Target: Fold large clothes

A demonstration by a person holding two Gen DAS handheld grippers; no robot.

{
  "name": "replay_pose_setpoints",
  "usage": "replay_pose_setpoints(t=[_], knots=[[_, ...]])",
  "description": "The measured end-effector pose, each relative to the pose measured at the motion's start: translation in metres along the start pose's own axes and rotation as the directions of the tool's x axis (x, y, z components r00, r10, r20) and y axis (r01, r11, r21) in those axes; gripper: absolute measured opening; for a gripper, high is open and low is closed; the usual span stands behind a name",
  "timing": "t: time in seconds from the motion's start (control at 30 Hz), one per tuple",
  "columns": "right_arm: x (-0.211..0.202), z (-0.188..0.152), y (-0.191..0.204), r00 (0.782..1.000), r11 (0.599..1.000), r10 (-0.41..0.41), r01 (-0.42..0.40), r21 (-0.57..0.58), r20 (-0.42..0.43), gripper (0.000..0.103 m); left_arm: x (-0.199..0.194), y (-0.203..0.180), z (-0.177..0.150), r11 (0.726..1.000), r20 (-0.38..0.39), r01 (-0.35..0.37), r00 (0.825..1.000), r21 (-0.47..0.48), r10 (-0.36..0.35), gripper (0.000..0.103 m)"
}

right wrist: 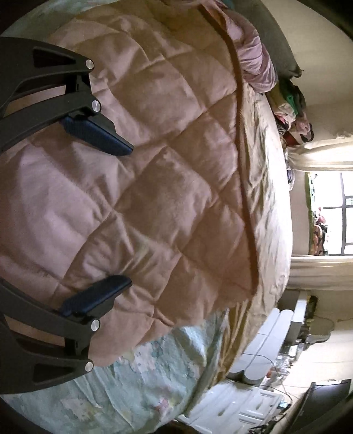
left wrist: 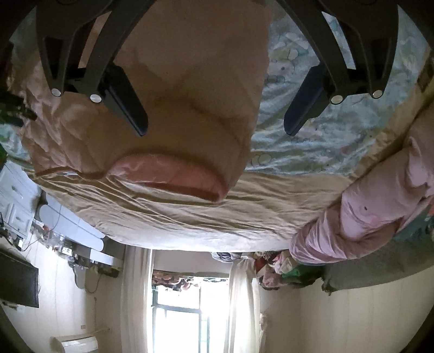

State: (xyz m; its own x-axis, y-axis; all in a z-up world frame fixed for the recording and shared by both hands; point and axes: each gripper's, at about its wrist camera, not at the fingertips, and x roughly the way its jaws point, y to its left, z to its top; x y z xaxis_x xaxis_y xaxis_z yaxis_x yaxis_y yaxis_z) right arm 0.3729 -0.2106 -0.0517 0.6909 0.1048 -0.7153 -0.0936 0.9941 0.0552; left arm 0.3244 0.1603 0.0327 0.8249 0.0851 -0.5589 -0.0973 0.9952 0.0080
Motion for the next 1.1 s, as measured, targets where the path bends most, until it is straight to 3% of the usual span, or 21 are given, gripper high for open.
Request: replay_pose_setpoints(t=[0.17,0.3,0.43,0.57,0.73,0.77,0.8,0.83,0.9,0.93,0.97,1.1], knots=[[-0.024,0.005,-0.008,0.991,0.994,-0.094,0.099,-0.051,0.093,0.091,0.011,0.022,-0.033,0.998,-0.080,-0.025,0.997,-0.052,0.021,0.094],[-0.030,0.009,-0.023,0.982,0.987,-0.144,0.151,-0.054,0.120,0.094,0.028,0.046,-0.061,0.985,-0.158,0.020,0.986,-0.174,-0.047,0.094],[-0.021,0.014,-0.051,0.992,0.994,-0.102,0.099,0.043,0.072,0.095,0.033,0.055,-0.074,0.975,-0.164,0.059,0.982,-0.214,-0.095,0.094],[-0.006,0.012,-0.077,0.996,0.981,-0.092,0.090,0.170,0.004,0.095,0.038,0.051,-0.076,0.983,-0.169,0.078,0.980,-0.164,-0.106,0.094],[0.016,-0.002,-0.115,0.998,0.933,0.006,0.017,0.361,-0.063,0.093,0.054,0.049,-0.082,0.973,-0.189,0.150,0.965,-0.176,-0.183,0.094],[0.018,-0.004,-0.118,0.998,0.926,0.029,-0.005,0.378,-0.058,0.080,0.057,0.047,-0.083,0.968,-0.188,0.177,0.959,-0.178,-0.210,0.089],[0.020,-0.007,-0.121,0.995,0.918,0.091,-0.066,0.392,-0.044,0.058,0.057,0.046,-0.084,0.963,-0.181,0.201,0.955,-0.179,-0.233,0.081],[0.022,-0.007,-0.122,0.990,0.913,0.132,-0.106,0.395,-0.041,0.053,0.056,0.043,-0.084,0.956,-0.173,0.234,0.949,-0.179,-0.265,0.061],[0.017,-0.006,-0.115,0.993,0.927,0.115,-0.096,0.363,-0.030,0.036,0.050,0.032,-0.080,0.964,-0.164,0.229,0.954,-0.136,-0.250,0.046],[0.013,-0.004,-0.110,0.994,0.939,0.103,-0.091,0.332,-0.020,0.033,0.046,0.026,-0.077,0.969,-0.162,0.222,0.958,-0.104,-0.237,0.032],[0.008,-0.001,-0.106,0.996,0.948,0.089,-0.082,0.308,-0.009,0.026,0.044,0.022,-0.074,0.973,-0.160,0.217,0.961,-0.082,-0.227,0.026],[-0.015,0.025,-0.097,0.995,0.957,0.060,-0.079,0.280,0.075,0.021,0.032,0.014,-0.045,0.981,-0.124,0.192,0.973,-0.020,-0.193,0.019]])
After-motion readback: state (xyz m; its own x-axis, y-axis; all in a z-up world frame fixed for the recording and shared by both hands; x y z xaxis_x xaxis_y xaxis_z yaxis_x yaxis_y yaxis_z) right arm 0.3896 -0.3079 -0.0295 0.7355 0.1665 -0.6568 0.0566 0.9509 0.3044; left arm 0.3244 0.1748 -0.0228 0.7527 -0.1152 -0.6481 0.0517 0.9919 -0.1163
